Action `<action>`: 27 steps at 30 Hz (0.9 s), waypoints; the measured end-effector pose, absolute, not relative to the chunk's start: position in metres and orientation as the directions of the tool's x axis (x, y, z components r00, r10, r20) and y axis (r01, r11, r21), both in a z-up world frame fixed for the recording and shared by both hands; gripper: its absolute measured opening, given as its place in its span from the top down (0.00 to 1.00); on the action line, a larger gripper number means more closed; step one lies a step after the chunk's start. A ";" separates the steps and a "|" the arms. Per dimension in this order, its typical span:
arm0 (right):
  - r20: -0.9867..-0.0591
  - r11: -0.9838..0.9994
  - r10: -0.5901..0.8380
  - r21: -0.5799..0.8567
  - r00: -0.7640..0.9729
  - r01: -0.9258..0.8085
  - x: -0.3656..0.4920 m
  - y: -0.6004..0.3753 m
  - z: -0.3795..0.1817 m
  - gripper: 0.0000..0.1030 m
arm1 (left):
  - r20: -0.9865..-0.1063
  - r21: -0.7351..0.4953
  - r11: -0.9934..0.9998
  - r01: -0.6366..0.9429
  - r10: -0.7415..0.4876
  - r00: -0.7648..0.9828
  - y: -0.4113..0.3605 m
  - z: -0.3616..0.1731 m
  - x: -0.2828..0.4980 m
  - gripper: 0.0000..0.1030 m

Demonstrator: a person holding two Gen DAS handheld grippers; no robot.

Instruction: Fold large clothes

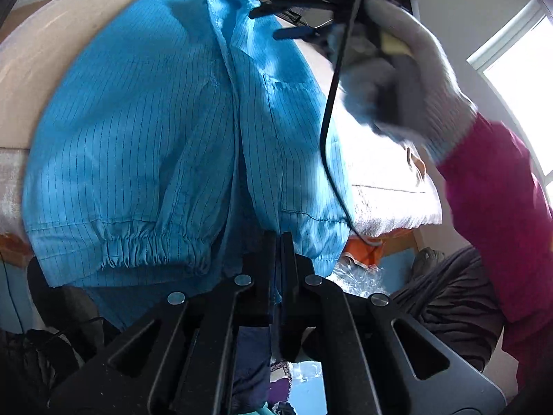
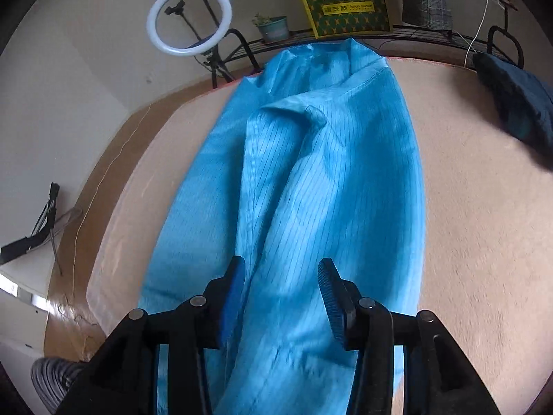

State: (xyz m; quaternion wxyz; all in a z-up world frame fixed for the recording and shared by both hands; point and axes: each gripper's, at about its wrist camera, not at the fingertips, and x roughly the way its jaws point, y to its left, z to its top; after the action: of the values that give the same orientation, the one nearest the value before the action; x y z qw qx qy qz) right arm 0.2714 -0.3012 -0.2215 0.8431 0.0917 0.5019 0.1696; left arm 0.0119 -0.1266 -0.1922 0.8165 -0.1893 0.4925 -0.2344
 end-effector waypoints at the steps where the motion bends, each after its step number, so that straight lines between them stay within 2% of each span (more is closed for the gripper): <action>1: -0.819 0.929 0.370 0.323 0.438 -0.181 0.282 -0.299 -0.224 0.55 | -0.717 -0.544 0.817 0.192 -0.571 0.400 -0.125 -0.194 0.012 1.00; 3: -0.832 0.936 0.351 0.317 0.430 -0.150 0.306 -0.293 -0.233 0.55 | -0.717 -0.552 0.813 0.186 -0.577 0.392 -0.123 -0.197 0.018 1.00; 5: -0.844 0.943 0.331 0.302 0.422 -0.138 0.325 -0.287 -0.241 0.63 | -0.717 -0.557 0.810 0.182 -0.580 0.386 -0.120 -0.199 0.018 1.00; 8: -0.849 0.948 0.319 0.284 0.421 -0.147 0.339 -0.281 -0.248 0.88 | -0.711 -0.573 0.802 0.171 -0.590 0.382 -0.116 -0.201 0.021 1.00; 9: -0.851 0.951 0.308 0.272 0.425 -0.145 0.341 -0.280 -0.250 1.00 | -0.708 -0.579 0.798 0.168 -0.595 0.380 -0.118 -0.201 0.019 1.00; 14: -0.803 0.936 0.348 0.320 0.483 -0.144 0.339 -0.277 -0.233 1.00 | -0.700 -0.598 0.784 0.169 -0.613 0.365 -0.116 -0.203 0.014 1.00; 22: -0.851 0.960 0.269 0.197 0.452 -0.200 0.346 -0.237 -0.261 1.00 | -0.722 -0.573 0.800 0.178 -0.596 0.352 -0.117 -0.208 0.016 1.00; 24: -0.849 0.952 0.295 0.221 0.438 -0.214 0.346 -0.238 -0.258 0.94 | -0.714 -0.566 0.801 0.195 -0.594 0.371 -0.116 -0.202 0.013 1.00; 27: -0.819 0.927 0.374 0.316 0.435 -0.202 0.337 -0.254 -0.244 0.78 | -0.697 -0.565 0.796 0.218 -0.602 0.390 -0.108 -0.192 0.008 1.00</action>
State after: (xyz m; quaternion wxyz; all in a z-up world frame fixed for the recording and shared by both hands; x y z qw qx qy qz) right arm 0.3371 -0.2540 -0.2436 0.8427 0.0854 0.5033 0.1712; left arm 0.0079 -0.1078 -0.1918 0.8104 -0.1955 0.4911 -0.2528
